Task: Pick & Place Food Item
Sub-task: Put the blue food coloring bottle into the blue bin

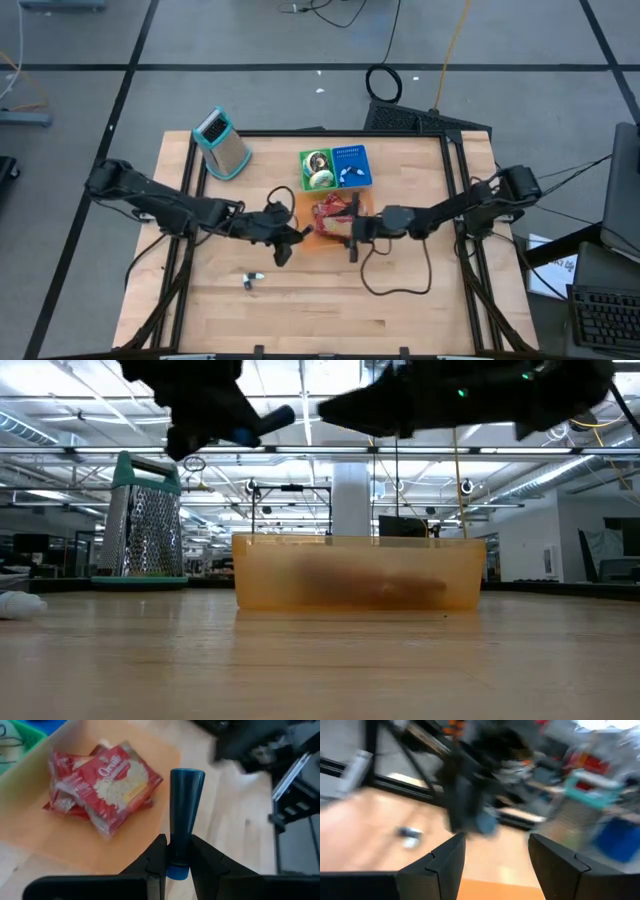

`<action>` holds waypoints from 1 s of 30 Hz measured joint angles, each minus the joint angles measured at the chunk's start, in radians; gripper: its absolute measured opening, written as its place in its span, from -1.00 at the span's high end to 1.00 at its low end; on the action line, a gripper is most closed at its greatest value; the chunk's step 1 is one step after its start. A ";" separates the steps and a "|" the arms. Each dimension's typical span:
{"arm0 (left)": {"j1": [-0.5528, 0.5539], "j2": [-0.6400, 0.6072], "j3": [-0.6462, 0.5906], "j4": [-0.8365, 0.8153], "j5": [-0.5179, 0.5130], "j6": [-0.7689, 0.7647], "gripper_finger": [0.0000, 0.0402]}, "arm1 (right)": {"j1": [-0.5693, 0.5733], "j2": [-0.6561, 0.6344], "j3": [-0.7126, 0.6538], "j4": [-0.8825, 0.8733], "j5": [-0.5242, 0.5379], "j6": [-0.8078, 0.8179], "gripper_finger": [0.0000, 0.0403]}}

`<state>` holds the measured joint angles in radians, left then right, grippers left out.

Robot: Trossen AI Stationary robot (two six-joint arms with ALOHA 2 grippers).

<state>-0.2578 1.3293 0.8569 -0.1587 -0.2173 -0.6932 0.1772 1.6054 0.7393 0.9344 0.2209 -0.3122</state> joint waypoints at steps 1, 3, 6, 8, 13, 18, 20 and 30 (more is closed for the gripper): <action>0.003 0.008 0.000 -0.002 0.013 0.010 0.70 | -0.003 0.014 0.030 -0.033 -0.044 0.033 -0.04; 0.011 0.032 -0.002 0.022 0.042 0.029 0.70 | -0.009 0.040 0.079 -0.088 -0.115 0.093 -0.06; 0.015 0.053 -0.003 0.041 0.071 0.058 0.71 | -0.019 0.083 0.124 -0.106 -0.153 0.169 -0.10; 0.015 0.062 0.000 0.066 0.079 0.074 0.71 | -0.022 0.092 0.125 -0.108 -0.174 0.194 -0.12; 0.015 0.061 -0.001 0.072 0.078 0.098 0.71 | -0.027 0.117 0.129 -0.109 -0.177 0.207 -0.14; 0.015 0.061 -0.001 0.102 0.092 0.121 0.71 | -0.030 0.116 0.130 -0.101 -0.251 0.230 -0.06; 0.015 0.061 -0.001 0.102 0.094 0.123 0.71 | -0.030 0.116 0.130 -0.093 -0.260 0.245 0.00; 0.015 0.061 -0.001 0.104 0.094 0.124 0.71 | -0.034 0.116 0.130 -0.101 -0.274 0.247 0.44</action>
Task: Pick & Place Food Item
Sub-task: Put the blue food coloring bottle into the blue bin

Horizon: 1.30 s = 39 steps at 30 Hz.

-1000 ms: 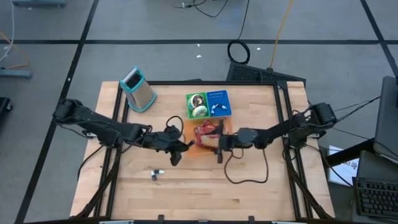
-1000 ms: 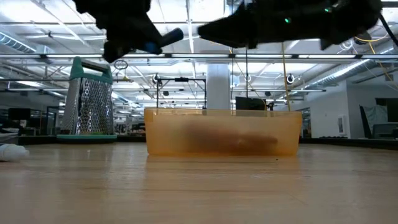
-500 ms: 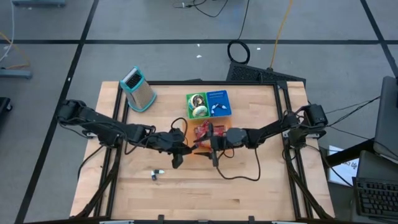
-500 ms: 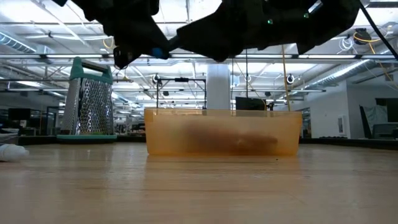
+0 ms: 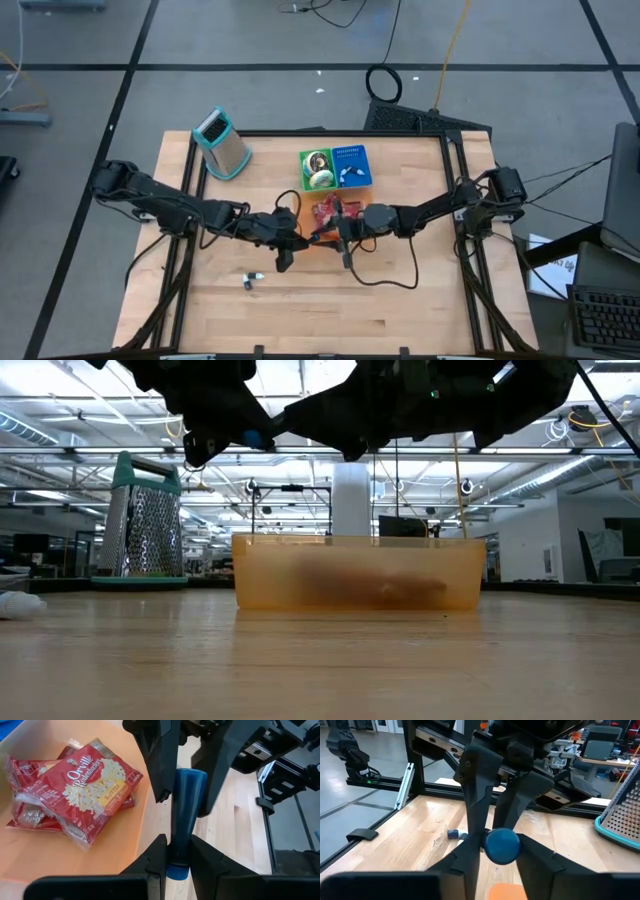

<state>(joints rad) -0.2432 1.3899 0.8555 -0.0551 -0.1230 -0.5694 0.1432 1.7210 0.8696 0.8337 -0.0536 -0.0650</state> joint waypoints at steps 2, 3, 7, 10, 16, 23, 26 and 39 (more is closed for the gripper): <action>0.000 0.000 0.000 0.000 0.000 0.002 0.71 | 0.000 0.000 0.000 0.000 -0.001 0.000 0.53; 0.000 0.000 0.000 0.000 0.000 0.005 0.70 | 0.000 0.000 0.000 0.000 -0.001 0.000 0.56; 0.000 0.000 0.000 -0.001 0.000 0.005 0.58 | 0.001 0.000 0.000 0.000 -0.003 -0.001 0.67; 0.001 0.000 0.000 0.005 -0.003 -0.016 0.42 | 0.001 0.000 0.000 -0.001 -0.005 -0.003 0.68; 0.001 -0.008 0.000 0.067 -0.006 0.059 0.03 | 0.002 -0.002 0.000 0.000 -0.012 -0.002 0.64; 0.012 -0.074 0.001 0.088 -0.015 0.101 -0.30 | -0.012 -0.018 0.000 -0.047 0.021 -0.007 0.66; 0.002 -0.125 0.001 0.085 -0.092 0.142 -0.37 | -0.039 -0.042 -0.001 -0.086 0.039 0.035 0.65; -0.030 -0.170 -0.037 0.002 -0.409 0.205 -0.42 | -0.194 -0.093 -0.156 0.000 0.225 0.136 0.67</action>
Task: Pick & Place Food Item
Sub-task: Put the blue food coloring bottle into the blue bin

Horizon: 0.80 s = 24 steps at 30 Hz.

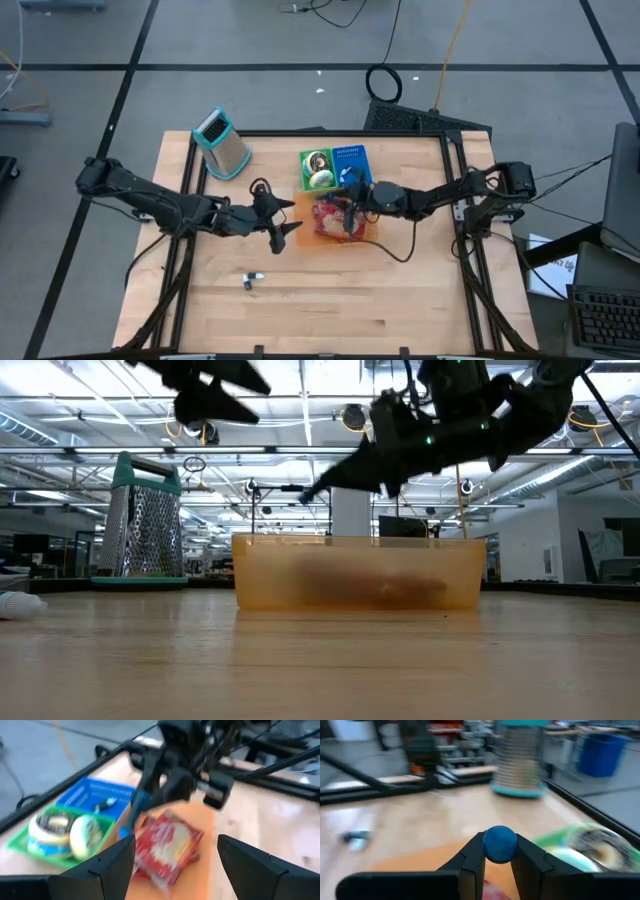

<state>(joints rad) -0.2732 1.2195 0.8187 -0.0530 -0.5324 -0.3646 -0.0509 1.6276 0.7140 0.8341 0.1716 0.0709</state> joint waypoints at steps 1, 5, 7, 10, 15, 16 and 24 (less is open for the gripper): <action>0.004 0.000 -0.022 0.007 -0.005 -0.019 -0.42 | -0.015 0.000 -0.017 0.010 0.017 0.004 0.68; 0.022 -0.026 -0.126 0.005 -0.027 -0.132 -0.42 | -0.071 -0.023 -0.080 0.034 0.064 0.029 0.68; 0.032 -0.028 -0.173 0.027 -0.042 -0.204 -0.42 | -0.095 -0.044 -0.108 0.044 0.098 0.043 0.67; 0.033 -0.023 -0.241 0.032 -0.045 -0.294 -0.42 | -0.126 -0.090 -0.160 0.036 0.154 0.041 0.67; 0.039 -0.019 -0.290 0.074 -0.045 -0.377 -0.42 | -0.185 -0.146 -0.247 0.040 0.256 0.048 0.69; 0.041 -0.019 -0.294 0.070 -0.045 -0.382 -0.42 | -0.198 -0.147 -0.261 0.034 0.262 0.059 0.69; 0.089 -0.021 -0.295 0.085 -0.053 -0.378 -0.42 | -0.272 -0.135 -0.293 0.035 0.177 0.105 0.62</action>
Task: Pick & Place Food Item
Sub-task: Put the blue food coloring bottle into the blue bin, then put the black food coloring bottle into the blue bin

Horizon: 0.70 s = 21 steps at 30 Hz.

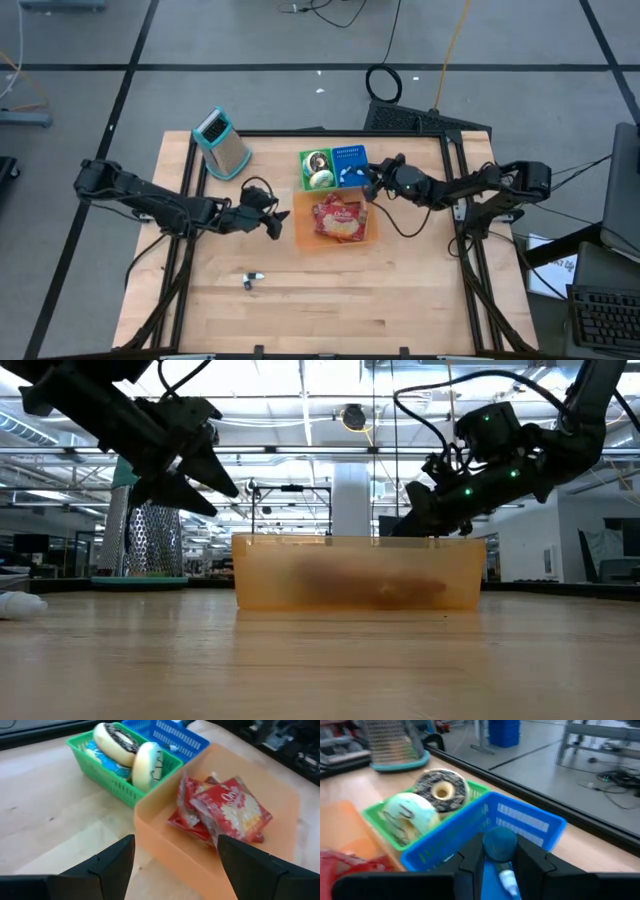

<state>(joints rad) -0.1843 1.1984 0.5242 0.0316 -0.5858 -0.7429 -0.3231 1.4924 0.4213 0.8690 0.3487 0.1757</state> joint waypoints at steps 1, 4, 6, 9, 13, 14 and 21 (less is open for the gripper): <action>0.007 0.000 0.000 -0.003 0.000 0.000 -0.42 | -0.001 0.000 0.000 0.005 -0.014 0.000 0.62; 0.019 0.000 0.000 -0.003 -0.001 -0.004 -0.42 | 0.000 0.000 0.000 0.001 -0.029 0.007 0.61; 0.025 0.000 0.000 -0.004 0.003 -0.004 -0.42 | 0.000 0.000 0.000 0.008 -0.080 -0.007 0.57; 0.032 0.000 0.000 -0.004 0.014 -0.020 -0.42 | 0.000 0.000 0.000 0.036 -0.146 -0.014 0.43; 0.033 0.000 0.000 -0.004 0.017 -0.060 -0.42 | 0.004 0.000 0.000 0.045 -0.148 -0.001 0.18; 0.033 0.000 0.000 -0.005 0.020 -0.068 -0.42 | 0.004 0.000 0.000 0.041 -0.144 0.011 0.11; 0.032 -0.005 0.007 -0.020 0.227 -0.025 -0.42 | -0.003 -0.008 0.000 0.037 -0.145 0.048 -0.21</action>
<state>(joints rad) -0.1528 1.1939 0.5311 0.0116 -0.3585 -0.7683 -0.3260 1.4847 0.4217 0.9059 0.2037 0.2237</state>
